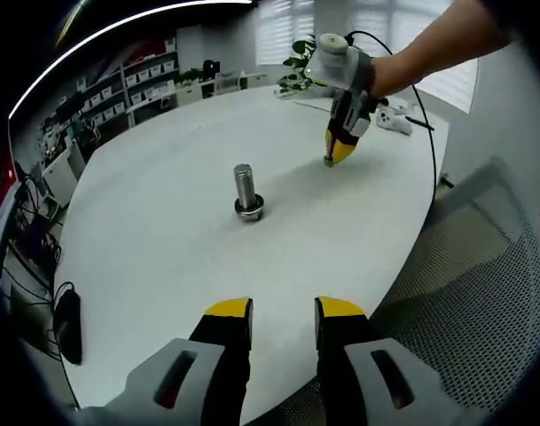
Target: Place the washer onto the threaded stud by aligning its center hole with the stud, sliding it down to the base, and recovering from edge contact or off-axis alignment until the washer reaches the visible bottom stop.
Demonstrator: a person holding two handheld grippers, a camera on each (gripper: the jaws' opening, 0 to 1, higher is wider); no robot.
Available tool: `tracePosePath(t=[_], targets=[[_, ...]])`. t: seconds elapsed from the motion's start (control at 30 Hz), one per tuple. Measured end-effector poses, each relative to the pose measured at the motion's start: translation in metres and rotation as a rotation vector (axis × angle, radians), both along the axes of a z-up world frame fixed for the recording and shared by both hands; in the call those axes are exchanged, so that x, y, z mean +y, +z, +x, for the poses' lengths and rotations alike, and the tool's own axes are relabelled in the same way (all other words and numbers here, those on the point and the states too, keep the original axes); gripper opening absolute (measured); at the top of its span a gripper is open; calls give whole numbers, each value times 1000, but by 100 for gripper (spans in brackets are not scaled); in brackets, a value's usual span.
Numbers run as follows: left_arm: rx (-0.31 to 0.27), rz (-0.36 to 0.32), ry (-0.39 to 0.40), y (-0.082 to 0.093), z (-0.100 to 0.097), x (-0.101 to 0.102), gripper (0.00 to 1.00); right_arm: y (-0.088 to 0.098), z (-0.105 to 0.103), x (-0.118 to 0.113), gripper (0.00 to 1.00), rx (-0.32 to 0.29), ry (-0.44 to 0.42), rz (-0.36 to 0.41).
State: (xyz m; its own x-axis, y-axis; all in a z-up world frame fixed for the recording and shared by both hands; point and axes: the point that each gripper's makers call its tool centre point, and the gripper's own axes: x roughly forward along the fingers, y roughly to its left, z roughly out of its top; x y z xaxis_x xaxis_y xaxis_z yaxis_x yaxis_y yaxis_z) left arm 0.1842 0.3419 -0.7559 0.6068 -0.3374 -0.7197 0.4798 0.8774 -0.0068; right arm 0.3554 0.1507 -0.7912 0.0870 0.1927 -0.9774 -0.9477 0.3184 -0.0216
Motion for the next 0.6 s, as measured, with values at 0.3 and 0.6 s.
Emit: tracePosePath(t=[0.3,0.6], targets=[[3,-4,-5,0,0,-1,26,18,-10,0,22,-59,-73,124],[-3,-8,-5,1,0,-2,26,27,-31,-12,25,-95,-134,177]])
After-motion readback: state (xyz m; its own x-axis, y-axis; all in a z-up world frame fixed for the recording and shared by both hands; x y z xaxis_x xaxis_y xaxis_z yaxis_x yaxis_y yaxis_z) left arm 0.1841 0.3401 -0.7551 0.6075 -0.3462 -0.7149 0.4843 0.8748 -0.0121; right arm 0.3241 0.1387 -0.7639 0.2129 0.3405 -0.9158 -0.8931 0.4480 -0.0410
